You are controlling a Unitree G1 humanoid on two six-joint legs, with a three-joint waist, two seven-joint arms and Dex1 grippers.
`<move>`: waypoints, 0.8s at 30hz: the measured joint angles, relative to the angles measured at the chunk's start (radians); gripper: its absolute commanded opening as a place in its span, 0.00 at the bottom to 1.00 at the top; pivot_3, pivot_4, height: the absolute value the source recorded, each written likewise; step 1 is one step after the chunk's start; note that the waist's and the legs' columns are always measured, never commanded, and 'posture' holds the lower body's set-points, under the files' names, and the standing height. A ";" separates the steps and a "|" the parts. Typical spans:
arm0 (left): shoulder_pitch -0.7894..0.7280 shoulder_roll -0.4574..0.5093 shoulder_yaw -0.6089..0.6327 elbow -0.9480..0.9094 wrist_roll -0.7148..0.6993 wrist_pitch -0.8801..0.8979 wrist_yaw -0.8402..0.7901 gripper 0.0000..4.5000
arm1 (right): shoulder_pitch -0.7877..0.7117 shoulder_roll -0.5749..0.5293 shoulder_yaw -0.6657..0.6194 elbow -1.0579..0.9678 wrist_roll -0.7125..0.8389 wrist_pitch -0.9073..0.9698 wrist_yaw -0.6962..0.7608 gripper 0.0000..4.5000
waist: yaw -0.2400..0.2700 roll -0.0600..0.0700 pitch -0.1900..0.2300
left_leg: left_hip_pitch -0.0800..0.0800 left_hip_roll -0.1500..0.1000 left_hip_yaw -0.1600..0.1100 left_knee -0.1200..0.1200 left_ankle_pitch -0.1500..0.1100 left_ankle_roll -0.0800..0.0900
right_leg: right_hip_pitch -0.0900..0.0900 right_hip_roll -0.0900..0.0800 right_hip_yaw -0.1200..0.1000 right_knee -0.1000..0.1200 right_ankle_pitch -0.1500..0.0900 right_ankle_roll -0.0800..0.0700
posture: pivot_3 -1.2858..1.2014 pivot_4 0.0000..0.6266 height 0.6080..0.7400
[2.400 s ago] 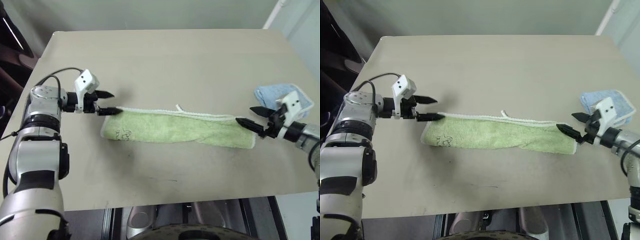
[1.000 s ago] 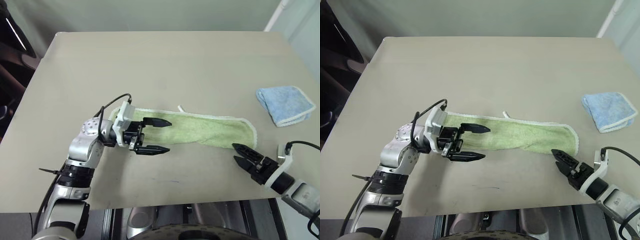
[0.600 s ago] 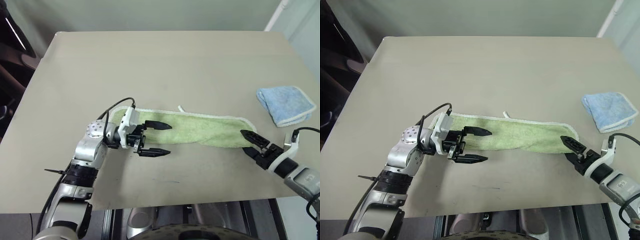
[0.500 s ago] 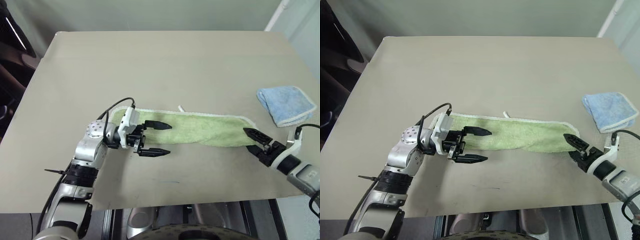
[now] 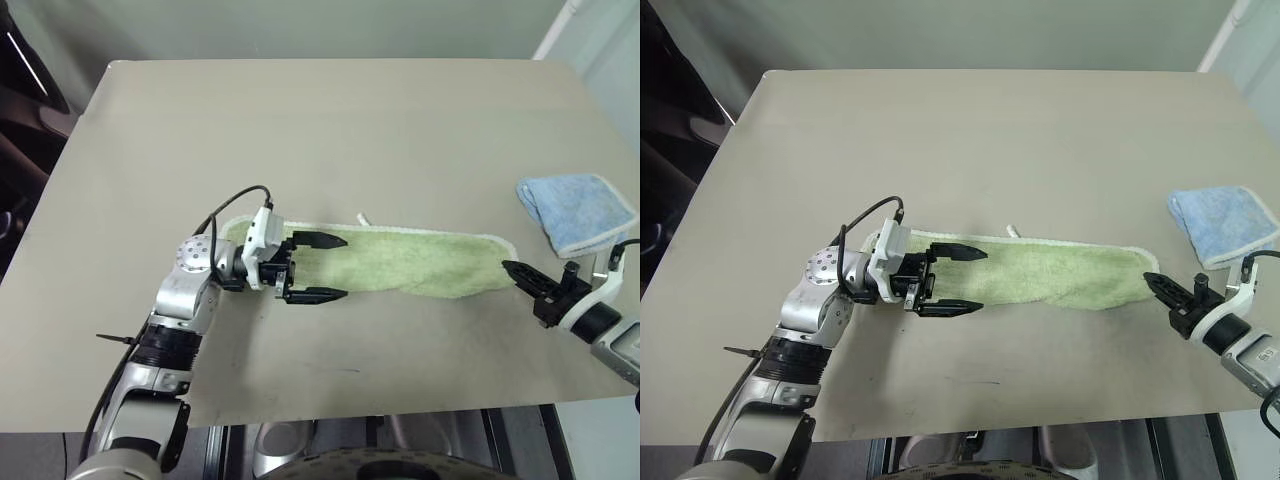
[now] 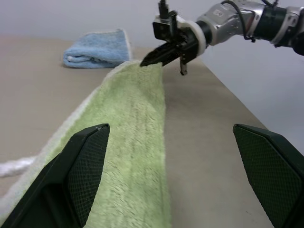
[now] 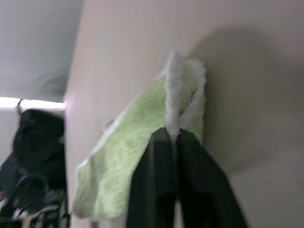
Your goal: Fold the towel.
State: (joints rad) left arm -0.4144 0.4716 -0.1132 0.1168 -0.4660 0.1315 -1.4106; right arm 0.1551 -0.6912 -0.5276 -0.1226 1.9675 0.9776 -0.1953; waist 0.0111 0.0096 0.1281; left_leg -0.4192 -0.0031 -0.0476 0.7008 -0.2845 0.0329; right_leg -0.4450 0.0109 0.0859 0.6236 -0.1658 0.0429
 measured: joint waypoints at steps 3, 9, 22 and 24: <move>-0.004 -0.001 0.000 0.002 0.001 0.000 0.002 1.00 | 0.008 0.013 0.000 -0.018 0.000 0.011 0.003 0.00 | 0.000 0.000 0.000 | 0.000 0.000 0.000 0.000 0.000 0.000 | 0.000 0.000 0.000 0.000 -0.001 0.000 | 0.52 0.24 0.95; -0.017 -0.005 0.000 0.009 0.016 -0.004 0.005 1.00 | 0.027 0.007 0.001 -0.043 0.000 0.008 -0.003 0.00 | 0.000 0.000 0.000 | 0.000 0.000 0.000 0.000 -0.001 0.001 | 0.000 0.000 0.000 0.000 -0.001 0.000 | 0.52 0.24 0.95; -0.030 -0.012 0.001 0.067 0.035 -0.060 0.012 1.00 | 0.047 -0.283 -0.173 0.085 -0.013 0.066 0.142 0.00 | 0.003 0.001 0.000 | 0.000 0.000 0.001 0.000 -0.002 0.000 | 0.000 -0.001 0.000 0.000 -0.002 -0.003 | 0.52 0.24 0.95; -0.030 -0.013 0.001 0.068 0.036 -0.066 0.011 1.00 | 0.040 -0.317 -0.188 0.094 -0.023 0.090 0.178 0.00 | 0.002 0.001 0.000 | 0.000 0.000 0.000 0.000 -0.003 -0.001 | 0.000 0.000 0.000 0.000 -0.002 -0.002 | 0.52 0.24 0.95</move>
State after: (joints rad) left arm -0.4442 0.4587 -0.1122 0.1848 -0.4296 0.0658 -1.3997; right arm 0.1949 -1.0080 -0.7156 -0.0286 1.9441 1.0675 -0.0176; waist 0.0133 0.0104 0.1285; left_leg -0.4190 -0.0028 -0.0473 0.7006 -0.2871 0.0319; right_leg -0.4447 0.0110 0.0856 0.6232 -0.1683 0.0406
